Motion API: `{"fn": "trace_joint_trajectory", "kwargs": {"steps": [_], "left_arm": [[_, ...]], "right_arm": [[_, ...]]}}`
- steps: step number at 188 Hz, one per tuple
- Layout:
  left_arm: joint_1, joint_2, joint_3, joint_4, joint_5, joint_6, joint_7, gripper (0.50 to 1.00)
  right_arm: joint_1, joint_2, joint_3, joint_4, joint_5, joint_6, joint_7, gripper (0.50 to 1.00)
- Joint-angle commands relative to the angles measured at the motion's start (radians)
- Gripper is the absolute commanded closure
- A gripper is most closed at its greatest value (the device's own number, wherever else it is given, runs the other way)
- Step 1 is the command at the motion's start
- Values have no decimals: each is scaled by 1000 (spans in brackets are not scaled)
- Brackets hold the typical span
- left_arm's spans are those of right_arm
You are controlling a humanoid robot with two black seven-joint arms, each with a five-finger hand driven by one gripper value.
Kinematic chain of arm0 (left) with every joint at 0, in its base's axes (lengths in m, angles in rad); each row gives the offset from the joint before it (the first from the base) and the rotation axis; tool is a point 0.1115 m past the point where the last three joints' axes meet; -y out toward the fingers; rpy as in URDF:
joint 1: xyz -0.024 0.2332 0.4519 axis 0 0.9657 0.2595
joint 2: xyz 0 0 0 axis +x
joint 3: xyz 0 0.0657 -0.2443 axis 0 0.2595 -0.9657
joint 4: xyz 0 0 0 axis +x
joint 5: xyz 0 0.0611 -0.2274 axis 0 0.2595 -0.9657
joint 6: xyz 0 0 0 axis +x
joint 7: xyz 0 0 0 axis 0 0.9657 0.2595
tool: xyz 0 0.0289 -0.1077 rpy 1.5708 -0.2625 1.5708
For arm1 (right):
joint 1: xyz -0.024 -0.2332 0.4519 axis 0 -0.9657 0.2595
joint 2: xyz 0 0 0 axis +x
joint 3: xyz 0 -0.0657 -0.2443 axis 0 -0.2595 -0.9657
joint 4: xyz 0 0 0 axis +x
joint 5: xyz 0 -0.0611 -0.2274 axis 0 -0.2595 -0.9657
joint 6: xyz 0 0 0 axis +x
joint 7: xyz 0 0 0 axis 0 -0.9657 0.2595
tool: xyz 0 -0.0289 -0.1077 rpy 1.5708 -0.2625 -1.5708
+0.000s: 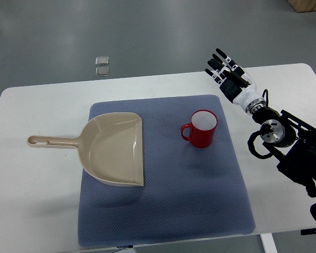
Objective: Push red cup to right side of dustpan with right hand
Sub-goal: 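Move the right hand down toward the red mug's far side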
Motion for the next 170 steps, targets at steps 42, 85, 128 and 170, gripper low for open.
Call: {"fn": "trace_joint_trajectory", "kwargs": {"steps": [42, 85, 128, 170], "left_arm": [[0, 0, -3, 0, -1, 0, 0, 500], [0, 0, -1, 3, -1, 1, 0, 500], [0, 0, -1, -2, -1, 1, 0, 500], [0, 0, -1, -2, 0, 1, 0, 500]], "right_arm": [[-2, -9, -5, 6, -32, 35, -5, 566], [-25, -138, -11, 9, -239, 290, 0, 566], [-101, -287, -12, 17, -462, 290, 41, 566], [-137, -327, -11, 17, -626, 290, 232, 568]]}}
